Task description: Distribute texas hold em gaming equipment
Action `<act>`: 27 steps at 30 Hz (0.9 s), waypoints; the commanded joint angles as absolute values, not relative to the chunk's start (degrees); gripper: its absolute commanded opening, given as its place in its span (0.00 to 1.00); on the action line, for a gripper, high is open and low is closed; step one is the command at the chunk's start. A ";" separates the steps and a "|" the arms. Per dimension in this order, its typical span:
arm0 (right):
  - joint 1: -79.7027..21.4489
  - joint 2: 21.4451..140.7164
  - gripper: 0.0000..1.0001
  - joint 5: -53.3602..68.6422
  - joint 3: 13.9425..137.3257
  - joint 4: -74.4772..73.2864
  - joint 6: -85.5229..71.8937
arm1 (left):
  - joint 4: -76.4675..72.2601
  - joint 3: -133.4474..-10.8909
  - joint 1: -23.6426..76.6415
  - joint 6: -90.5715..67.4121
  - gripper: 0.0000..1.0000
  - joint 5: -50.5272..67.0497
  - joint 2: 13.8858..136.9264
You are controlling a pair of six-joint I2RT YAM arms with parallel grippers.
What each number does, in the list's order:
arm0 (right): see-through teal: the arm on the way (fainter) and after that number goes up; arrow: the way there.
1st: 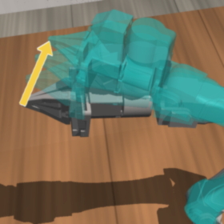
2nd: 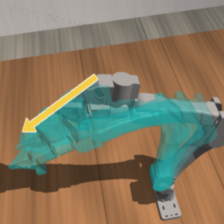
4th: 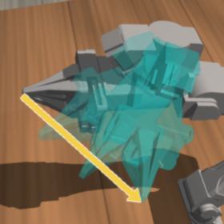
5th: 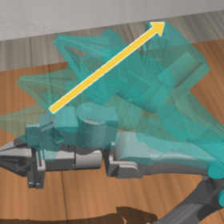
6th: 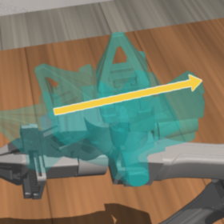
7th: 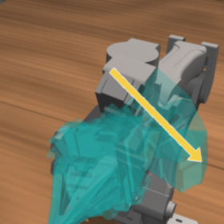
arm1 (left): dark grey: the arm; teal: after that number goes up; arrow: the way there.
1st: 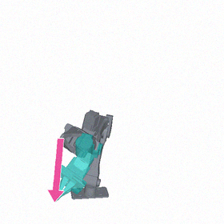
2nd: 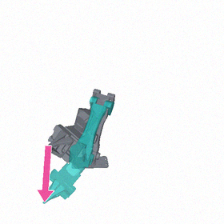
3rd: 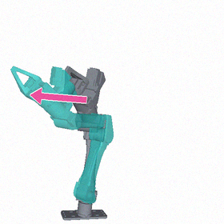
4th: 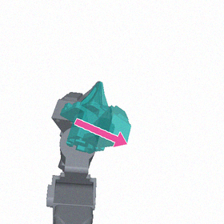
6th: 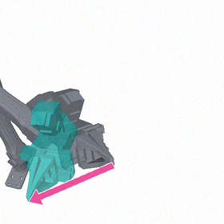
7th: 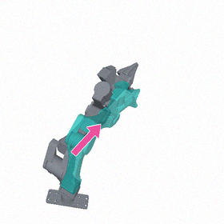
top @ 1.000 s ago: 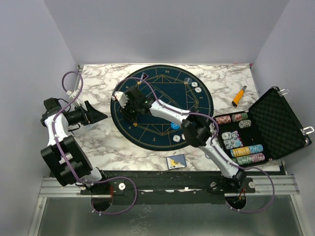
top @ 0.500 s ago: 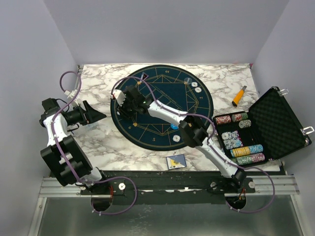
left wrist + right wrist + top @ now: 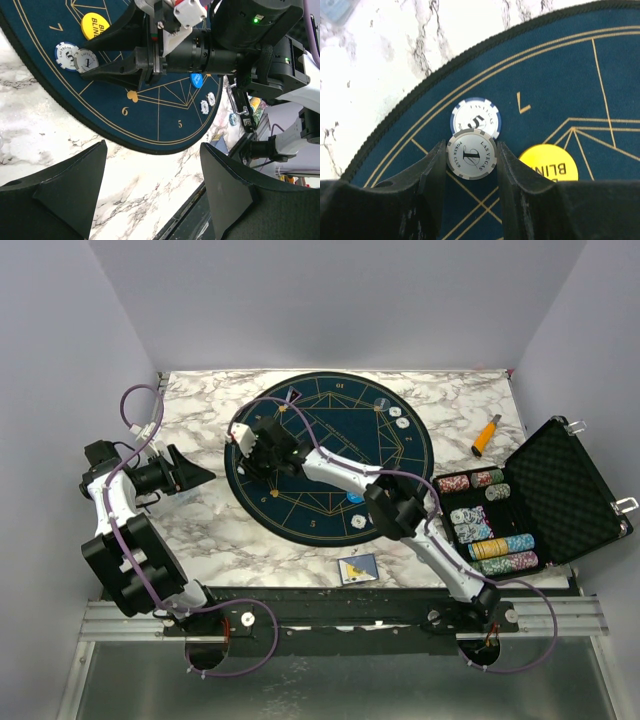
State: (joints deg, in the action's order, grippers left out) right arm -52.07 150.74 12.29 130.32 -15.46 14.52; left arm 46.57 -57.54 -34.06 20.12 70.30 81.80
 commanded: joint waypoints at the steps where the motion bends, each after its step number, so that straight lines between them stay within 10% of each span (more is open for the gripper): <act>1: -52.39 147.40 0.41 10.01 123.85 -16.68 15.89 | 47.29 -58.60 -34.65 21.18 0.77 72.95 81.68; 8: -52.47 146.17 0.67 10.82 124.93 -18.66 15.48 | 47.35 -58.10 -34.65 21.97 0.77 72.42 81.59; 27: -47.04 110.74 0.67 18.68 98.27 -31.44 18.36 | 47.46 -55.96 -25.96 25.16 0.77 62.06 75.72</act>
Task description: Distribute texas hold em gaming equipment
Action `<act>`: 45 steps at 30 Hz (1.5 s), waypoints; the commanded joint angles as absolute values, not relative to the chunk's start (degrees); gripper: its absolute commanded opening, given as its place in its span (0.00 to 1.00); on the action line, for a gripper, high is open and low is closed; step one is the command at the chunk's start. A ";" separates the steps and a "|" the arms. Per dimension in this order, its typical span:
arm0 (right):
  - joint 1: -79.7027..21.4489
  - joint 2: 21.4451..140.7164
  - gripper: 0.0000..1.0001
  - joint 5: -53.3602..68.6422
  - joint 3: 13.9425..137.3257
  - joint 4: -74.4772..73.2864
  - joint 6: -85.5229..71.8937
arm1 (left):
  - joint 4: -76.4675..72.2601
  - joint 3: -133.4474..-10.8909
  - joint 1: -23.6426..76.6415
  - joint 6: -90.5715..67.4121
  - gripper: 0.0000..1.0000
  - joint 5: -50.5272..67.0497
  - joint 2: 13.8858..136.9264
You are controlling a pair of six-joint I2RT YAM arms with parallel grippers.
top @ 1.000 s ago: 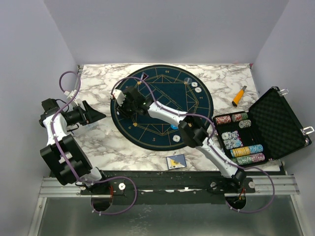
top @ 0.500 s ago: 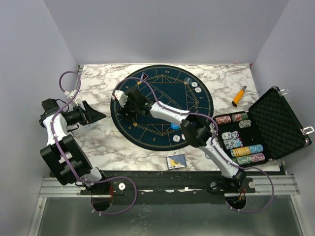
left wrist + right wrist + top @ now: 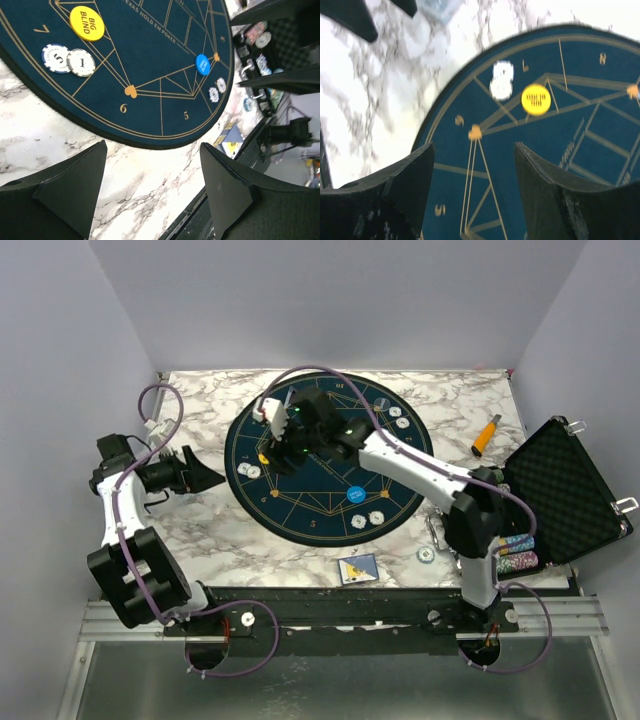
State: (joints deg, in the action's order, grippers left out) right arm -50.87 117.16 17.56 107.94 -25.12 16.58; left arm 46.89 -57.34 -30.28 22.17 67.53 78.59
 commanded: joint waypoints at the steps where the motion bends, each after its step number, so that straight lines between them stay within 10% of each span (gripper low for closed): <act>1: -45.61 108.59 0.67 18.58 94.63 -31.93 18.58 | 47.38 -55.74 -24.53 25.38 0.77 60.40 75.29; 19: -25.99 79.92 0.67 11.37 53.10 -45.24 29.22 | 44.91 -54.21 -9.32 24.17 0.77 52.18 75.08; 45: -26.06 80.13 0.73 8.50 42.60 -50.19 36.47 | 44.43 -54.67 -9.15 23.29 0.77 52.12 76.11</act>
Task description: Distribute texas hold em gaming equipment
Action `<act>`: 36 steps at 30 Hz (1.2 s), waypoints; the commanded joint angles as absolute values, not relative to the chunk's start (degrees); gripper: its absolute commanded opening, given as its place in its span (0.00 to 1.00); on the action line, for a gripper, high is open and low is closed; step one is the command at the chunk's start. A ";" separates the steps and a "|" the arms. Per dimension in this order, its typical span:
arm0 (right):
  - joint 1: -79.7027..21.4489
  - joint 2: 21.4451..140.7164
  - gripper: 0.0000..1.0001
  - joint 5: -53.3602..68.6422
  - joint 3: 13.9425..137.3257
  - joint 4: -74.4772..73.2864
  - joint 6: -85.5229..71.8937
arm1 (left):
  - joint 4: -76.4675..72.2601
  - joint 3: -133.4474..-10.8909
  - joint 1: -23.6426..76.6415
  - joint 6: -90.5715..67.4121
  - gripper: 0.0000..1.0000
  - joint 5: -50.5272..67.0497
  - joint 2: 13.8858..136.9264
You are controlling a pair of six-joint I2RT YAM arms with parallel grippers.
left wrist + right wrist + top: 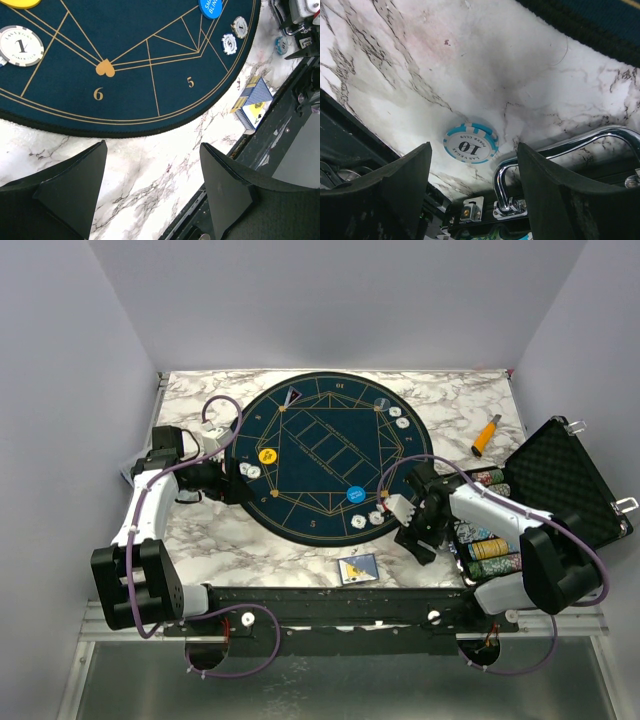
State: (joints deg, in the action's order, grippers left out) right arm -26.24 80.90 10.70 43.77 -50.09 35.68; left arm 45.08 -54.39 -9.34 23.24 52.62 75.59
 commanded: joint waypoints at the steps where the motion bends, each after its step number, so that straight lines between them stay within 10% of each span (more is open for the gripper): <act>1: -26.10 80.16 0.73 8.41 42.52 -50.06 36.47 | 44.47 -54.67 -9.18 23.20 0.77 52.12 76.10; 36: -27.25 79.29 0.42 8.90 43.88 -49.55 35.87 | 44.21 -54.84 -9.14 22.76 0.77 51.64 75.99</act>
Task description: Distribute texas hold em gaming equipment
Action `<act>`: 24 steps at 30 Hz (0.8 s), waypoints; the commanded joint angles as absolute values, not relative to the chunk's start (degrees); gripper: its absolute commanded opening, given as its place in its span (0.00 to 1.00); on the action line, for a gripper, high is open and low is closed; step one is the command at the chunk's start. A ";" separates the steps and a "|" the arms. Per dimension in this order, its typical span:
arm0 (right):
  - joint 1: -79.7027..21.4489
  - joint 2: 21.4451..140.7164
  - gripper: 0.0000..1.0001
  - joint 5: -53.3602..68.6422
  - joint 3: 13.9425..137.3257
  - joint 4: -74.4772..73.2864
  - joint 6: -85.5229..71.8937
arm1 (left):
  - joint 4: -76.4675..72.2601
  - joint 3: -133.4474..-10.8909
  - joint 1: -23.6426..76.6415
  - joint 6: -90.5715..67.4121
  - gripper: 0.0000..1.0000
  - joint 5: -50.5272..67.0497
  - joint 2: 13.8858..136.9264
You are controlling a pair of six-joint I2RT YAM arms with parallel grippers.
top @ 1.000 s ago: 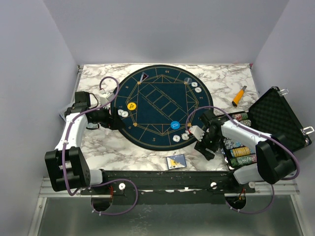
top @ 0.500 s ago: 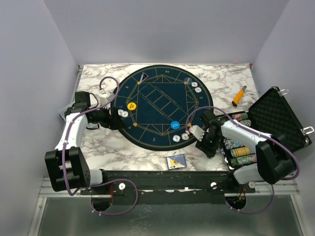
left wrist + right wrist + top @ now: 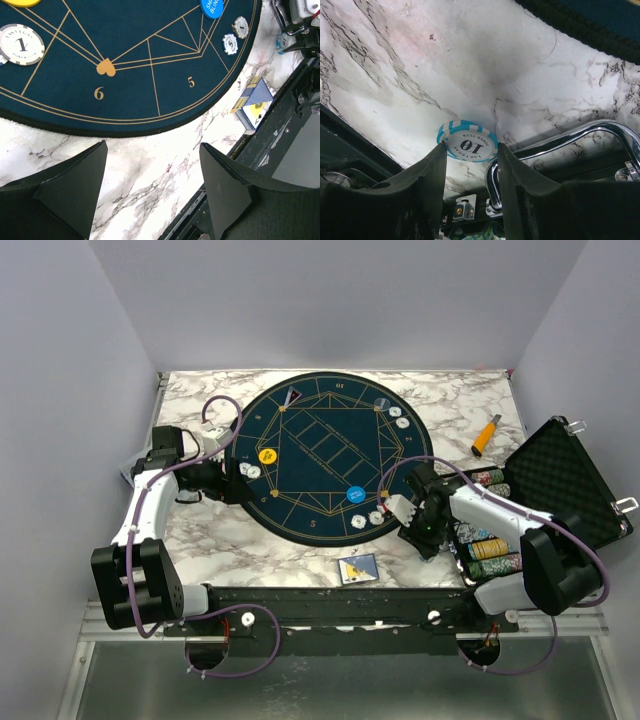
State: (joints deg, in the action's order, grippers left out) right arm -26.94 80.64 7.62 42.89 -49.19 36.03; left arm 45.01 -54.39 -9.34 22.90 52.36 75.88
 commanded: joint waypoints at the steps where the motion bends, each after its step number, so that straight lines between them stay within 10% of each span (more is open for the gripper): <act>1: -27.28 79.15 0.41 9.16 44.25 -49.65 35.86 | 44.16 -54.84 -9.16 22.76 0.77 51.60 76.02; 17: -27.11 80.11 0.38 10.52 48.84 -46.63 33.56 | 44.18 -54.76 -9.14 22.74 0.77 51.43 76.02; 24: -27.11 82.61 0.65 14.31 50.46 -52.86 36.40 | 44.12 -54.32 -9.19 22.76 0.77 51.06 74.95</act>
State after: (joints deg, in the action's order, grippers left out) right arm -26.94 82.08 11.49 50.35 -48.99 34.74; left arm 44.82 -54.39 -9.34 22.87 51.88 75.88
